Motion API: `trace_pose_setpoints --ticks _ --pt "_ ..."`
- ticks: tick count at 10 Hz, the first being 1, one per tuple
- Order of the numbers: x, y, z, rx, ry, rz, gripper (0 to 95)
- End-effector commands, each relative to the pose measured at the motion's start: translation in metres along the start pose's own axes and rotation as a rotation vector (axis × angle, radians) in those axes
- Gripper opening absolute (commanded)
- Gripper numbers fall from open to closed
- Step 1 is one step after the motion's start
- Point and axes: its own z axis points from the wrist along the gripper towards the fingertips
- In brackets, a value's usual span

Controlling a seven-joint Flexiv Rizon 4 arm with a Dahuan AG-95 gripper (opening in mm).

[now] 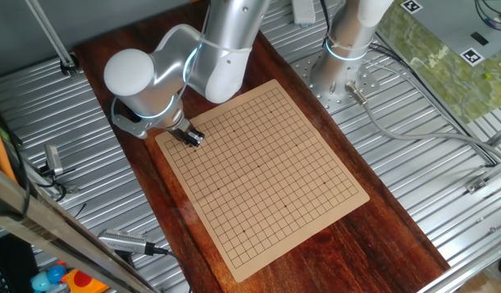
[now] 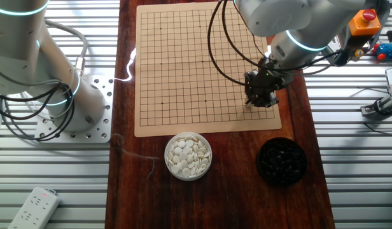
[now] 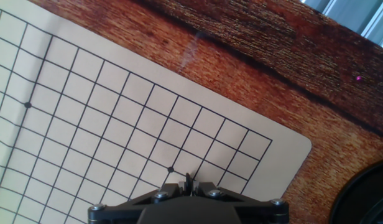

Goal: Play the first move as black on the 3-4 point in the upper right corner of the Go board

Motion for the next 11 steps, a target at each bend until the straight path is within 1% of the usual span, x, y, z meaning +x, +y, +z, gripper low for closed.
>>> trace_pose_setpoints --ticks 1,11 --pt "0.0006 0.0001 -0.0001 -0.003 -0.001 0.0 0.0" --pt "0.003 0.0015 0.0041 -0.019 -0.01 -0.009 0.0"
